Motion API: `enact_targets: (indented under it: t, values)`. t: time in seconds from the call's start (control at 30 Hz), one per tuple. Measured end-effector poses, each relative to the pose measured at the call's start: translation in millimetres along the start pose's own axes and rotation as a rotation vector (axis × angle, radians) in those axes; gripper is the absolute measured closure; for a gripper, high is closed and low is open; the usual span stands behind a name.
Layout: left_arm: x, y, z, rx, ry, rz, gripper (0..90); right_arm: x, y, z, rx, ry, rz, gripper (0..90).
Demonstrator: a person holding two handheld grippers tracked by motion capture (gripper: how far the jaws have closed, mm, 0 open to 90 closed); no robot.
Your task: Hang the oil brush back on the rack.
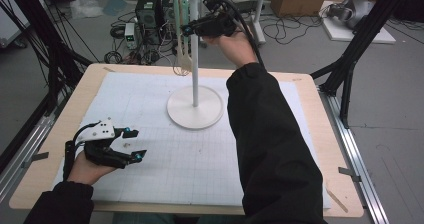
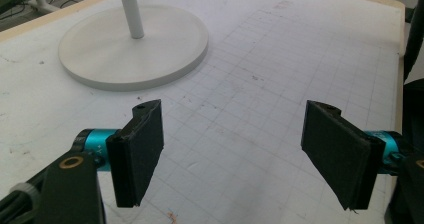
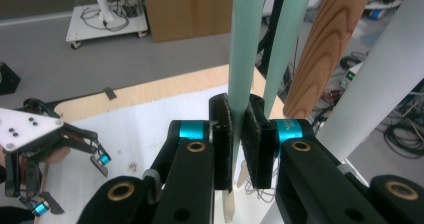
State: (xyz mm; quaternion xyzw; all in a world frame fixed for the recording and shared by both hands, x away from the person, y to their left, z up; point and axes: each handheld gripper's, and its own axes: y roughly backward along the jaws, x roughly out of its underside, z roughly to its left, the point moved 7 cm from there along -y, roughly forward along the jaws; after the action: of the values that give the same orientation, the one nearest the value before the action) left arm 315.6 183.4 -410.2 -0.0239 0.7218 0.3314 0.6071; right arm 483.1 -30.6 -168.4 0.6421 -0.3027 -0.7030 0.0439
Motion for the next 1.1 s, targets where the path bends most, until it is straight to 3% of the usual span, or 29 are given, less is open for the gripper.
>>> enact_targets:
  t: [0.33, 0.63, 1.1]
  values:
    - [-0.2, 1.1, -0.4, 0.0, -0.001, -0.002, 25.4, 1.0, -1.7, -6.3, 0.015, -0.025, 0.025, 83.5]
    - [-0.7, 2.2, -1.0, -0.003, -0.004, -0.006, 25.5, 6.3, -1.2, -7.8, 0.035, -0.039, 0.006, 82.0]
    - [-5.6, 7.9, -0.1, -0.02, 0.013, -0.045, 25.4, 21.0, 14.7, -2.6, 0.093, -0.03, -0.023, 58.1]
